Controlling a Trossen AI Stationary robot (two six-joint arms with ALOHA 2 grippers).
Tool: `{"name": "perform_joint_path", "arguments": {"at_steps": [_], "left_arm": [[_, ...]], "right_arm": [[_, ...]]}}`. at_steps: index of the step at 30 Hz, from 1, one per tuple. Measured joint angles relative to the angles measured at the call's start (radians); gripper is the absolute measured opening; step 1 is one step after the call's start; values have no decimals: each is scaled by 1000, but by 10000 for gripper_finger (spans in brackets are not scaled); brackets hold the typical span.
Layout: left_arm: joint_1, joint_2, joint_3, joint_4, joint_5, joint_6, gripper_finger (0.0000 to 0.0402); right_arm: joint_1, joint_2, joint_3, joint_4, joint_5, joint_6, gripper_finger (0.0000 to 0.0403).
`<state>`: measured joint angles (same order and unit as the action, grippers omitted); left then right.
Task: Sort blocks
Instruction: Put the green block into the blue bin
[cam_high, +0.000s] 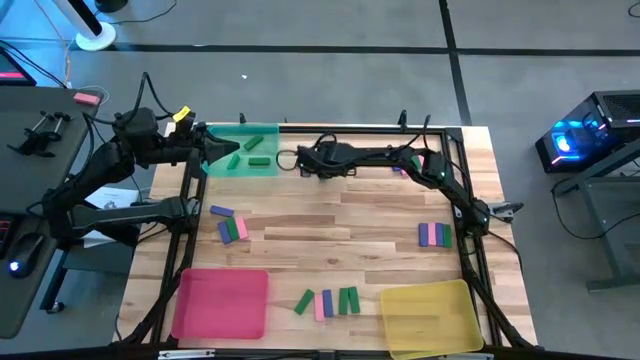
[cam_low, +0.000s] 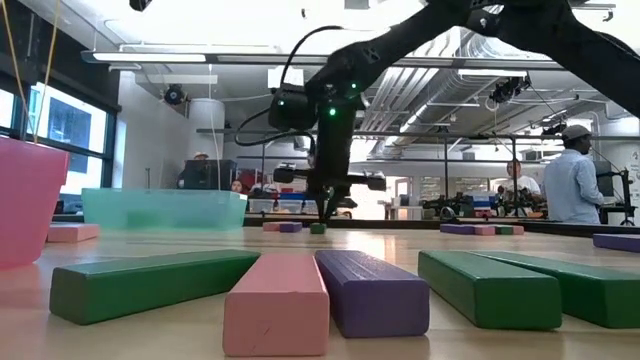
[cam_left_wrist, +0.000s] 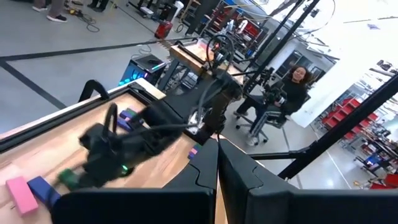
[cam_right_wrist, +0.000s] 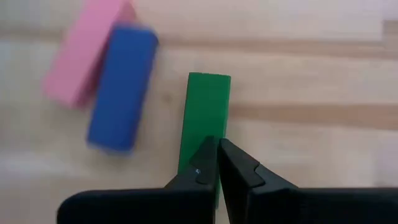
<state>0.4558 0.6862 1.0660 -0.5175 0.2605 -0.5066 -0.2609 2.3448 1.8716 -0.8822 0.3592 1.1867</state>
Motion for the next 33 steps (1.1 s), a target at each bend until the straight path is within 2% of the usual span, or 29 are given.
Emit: {"name": "perform_joint_path", "arguments": {"at_steps": [8,13,19,24,28,30,33], "left_arm": [[1,1,0,0,-1,21,0],[2,1,0,0,-2,29,0],[2,1,0,1,-1,29,0],[2,1,0,0,-2,30,0],[2,1,0,0,-1,29,0],[2,1,0,0,-1,29,0],[2,1,0,0,-1,29,0]], "right_arm": [[117,-32,-4,-235,-86,-62,0],[202,-69,-11,-400,-117,-41,0],[277,-222,-6,-500,-112,29,0],[297,-298,-6,-522,-235,-60,0],[301,-305,-10,-522,-316,-129,0],[301,-313,-41,-489,-344,-108,0],[306,-354,-156,-385,-378,-53,0]]}}
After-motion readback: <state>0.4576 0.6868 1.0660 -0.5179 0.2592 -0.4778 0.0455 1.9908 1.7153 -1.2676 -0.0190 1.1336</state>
